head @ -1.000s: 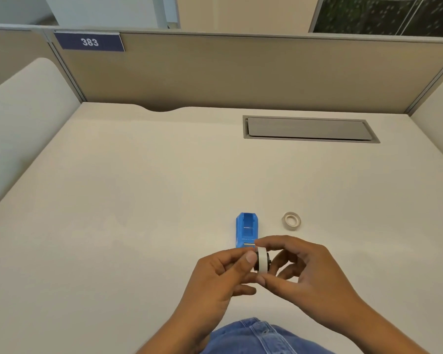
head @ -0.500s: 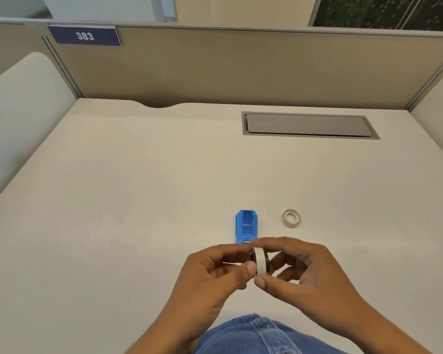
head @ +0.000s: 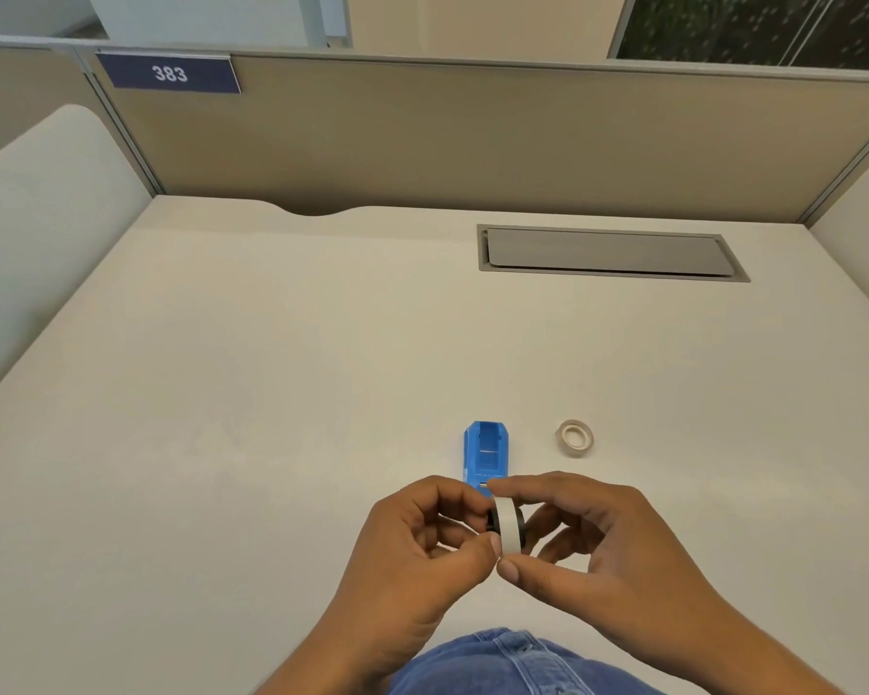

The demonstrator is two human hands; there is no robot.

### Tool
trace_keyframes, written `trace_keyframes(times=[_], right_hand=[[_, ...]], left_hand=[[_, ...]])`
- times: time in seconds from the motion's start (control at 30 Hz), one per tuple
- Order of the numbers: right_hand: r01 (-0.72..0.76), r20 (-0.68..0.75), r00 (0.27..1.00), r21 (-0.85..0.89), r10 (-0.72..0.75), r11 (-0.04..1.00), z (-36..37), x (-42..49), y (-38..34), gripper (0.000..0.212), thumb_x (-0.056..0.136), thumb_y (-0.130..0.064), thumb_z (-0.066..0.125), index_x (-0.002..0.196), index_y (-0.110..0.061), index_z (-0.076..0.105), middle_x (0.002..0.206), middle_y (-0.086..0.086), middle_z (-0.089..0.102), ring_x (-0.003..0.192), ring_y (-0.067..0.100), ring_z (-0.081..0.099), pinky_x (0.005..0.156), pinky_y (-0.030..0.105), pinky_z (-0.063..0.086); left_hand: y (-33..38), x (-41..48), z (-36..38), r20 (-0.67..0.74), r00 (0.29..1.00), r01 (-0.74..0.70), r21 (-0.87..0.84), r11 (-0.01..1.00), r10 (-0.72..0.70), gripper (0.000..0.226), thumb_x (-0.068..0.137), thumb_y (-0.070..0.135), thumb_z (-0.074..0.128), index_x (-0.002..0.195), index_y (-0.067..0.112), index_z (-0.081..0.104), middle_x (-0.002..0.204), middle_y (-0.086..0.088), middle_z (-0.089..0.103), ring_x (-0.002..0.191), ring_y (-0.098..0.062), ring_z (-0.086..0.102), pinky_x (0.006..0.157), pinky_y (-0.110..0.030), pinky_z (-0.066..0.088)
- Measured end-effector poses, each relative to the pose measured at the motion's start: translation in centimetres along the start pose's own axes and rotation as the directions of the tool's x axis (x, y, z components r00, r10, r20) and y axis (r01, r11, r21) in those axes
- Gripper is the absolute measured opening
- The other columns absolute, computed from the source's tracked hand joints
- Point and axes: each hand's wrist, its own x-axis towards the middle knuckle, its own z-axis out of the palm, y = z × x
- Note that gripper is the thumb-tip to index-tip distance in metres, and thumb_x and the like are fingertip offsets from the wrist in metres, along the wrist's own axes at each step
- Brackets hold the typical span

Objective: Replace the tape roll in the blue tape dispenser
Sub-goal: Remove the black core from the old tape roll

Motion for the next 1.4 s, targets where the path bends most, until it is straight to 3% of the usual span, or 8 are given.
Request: trace_keyframes(times=[0.2, 0.37, 0.5, 0.7, 0.9, 1.0, 1.2, 1.4], right_hand=[[-0.022, -0.019, 1.0, 0.003, 0.022, 1.0, -0.2, 0.1, -0.1, 0.046, 0.07, -0.03, 0.086, 0.109, -0.048, 0.07, 0.104, -0.023, 0.069, 0.082, 0.009, 0.07, 0.066, 0.015, 0.055], [-0.023, -0.027, 0.999, 0.02, 0.024, 1.0, -0.5, 0.3, 0.0, 0.048, 0.071, -0.021, 0.087, 0.107, -0.047, 0.071, 0.095, -0.022, 0.071, 0.076, 0.009, 0.069, 0.066, 0.014, 0.055], [-0.026, -0.12, 0.992, 0.064, 0.033, 0.998, -1.0, 0.9, 0.9, 0.047, 0.067, -0.022, 0.085, 0.107, -0.04, 0.069, 0.102, -0.018, 0.07, 0.078, 0.011, 0.069, 0.065, 0.017, 0.056], [-0.211, -0.288, 0.946, -0.202, 0.148, 0.956, -2.3, 3.4, 6.6, 0.038, 0.065, -0.035, 0.086, 0.094, -0.041, 0.063, 0.098, -0.031, 0.065, 0.08, 0.001, 0.068, 0.055, 0.013, 0.051], [-0.278, -0.256, 0.949, -0.407, 0.183, 0.87, -2.0, 5.7, 11.5, 0.042, 0.07, -0.033, 0.084, 0.107, -0.037, 0.064, 0.104, -0.019, 0.061, 0.075, 0.004, 0.062, 0.071, 0.021, 0.05], [-0.321, -0.255, 0.94, -0.439, 0.226, 0.839, -1.6, 6.6, 12.7, 0.046, 0.072, -0.032, 0.08, 0.113, -0.036, 0.059, 0.105, -0.017, 0.061, 0.079, 0.008, 0.06, 0.074, 0.028, 0.052], [-0.416, -0.327, 0.899, -0.439, 0.29, 0.796, -1.4, 7.7, 13.7, 0.034, 0.072, -0.026, 0.079, 0.088, -0.033, 0.049, 0.083, -0.012, 0.062, 0.071, 0.015, 0.062, 0.062, 0.032, 0.053], [-0.454, -0.323, 0.883, -0.413, 0.339, 0.789, -1.5, 7.8, 14.2, 0.035, 0.066, -0.027, 0.085, 0.085, -0.031, 0.056, 0.077, -0.014, 0.06, 0.068, 0.006, 0.058, 0.056, 0.023, 0.045]], left_hand=[[0.2, 0.4, 0.2, -0.021, 1.0, -0.022, -0.024, 0.999, 0.021, 0.015, 0.063, 0.013, 0.065, 0.077, 0.019, 0.068, 0.077, -0.016, 0.068, 0.066, -0.016, 0.061, 0.068, -0.031, 0.054], [-0.1, 0.6, 0.0, -0.028, 0.999, -0.023, -0.063, 0.998, 0.021, 0.015, 0.063, 0.011, 0.065, 0.075, 0.019, 0.067, 0.074, -0.008, 0.067, 0.066, -0.016, 0.062, 0.064, -0.021, 0.053], [-0.3, 0.9, -0.2, -0.04, 0.999, -0.035, -0.097, 0.995, 0.031, 0.014, 0.063, 0.01, 0.065, 0.074, 0.018, 0.067, 0.075, -0.011, 0.067, 0.07, -0.021, 0.063, 0.065, -0.024, 0.054], [-0.8, 1.5, -0.1, -0.039, 0.999, -0.032, -0.14, 0.99, 0.026, 0.014, 0.058, 0.011, 0.068, 0.069, 0.019, 0.067, 0.072, -0.01, 0.066, 0.069, -0.023, 0.067, 0.063, -0.026, 0.056], [-1.3, 2.2, 0.1, -0.043, 0.999, -0.025, -0.166, 0.986, 0.018, 0.015, 0.061, 0.002, 0.064, 0.07, 0.012, 0.066, 0.068, -0.009, 0.065, 0.064, -0.023, 0.069, 0.059, -0.025, 0.057], [-1.4, 2.6, 0.1, -0.049, 0.999, -0.021, -0.16, 0.987, 0.014, 0.015, 0.06, 0.002, 0.063, 0.073, 0.008, 0.064, 0.068, -0.012, 0.065, 0.063, -0.023, 0.07, 0.058, -0.025, 0.057], [-1.6, 3.3, -0.1, -0.06, 0.998, -0.025, -0.142, 0.99, 0.017, 0.015, 0.059, 0.002, 0.063, 0.074, 0.006, 0.063, 0.061, -0.006, 0.063, 0.051, -0.019, 0.059, 0.05, -0.023, 0.051], [-1.8, 3.7, 0.2, -0.04, 0.999, -0.022, -0.129, 0.991, 0.017, 0.016, 0.059, 0.003, 0.061, 0.076, 0.004, 0.062, 0.056, -0.002, 0.06, 0.043, -0.014, 0.048, 0.045, -0.02, 0.046]])
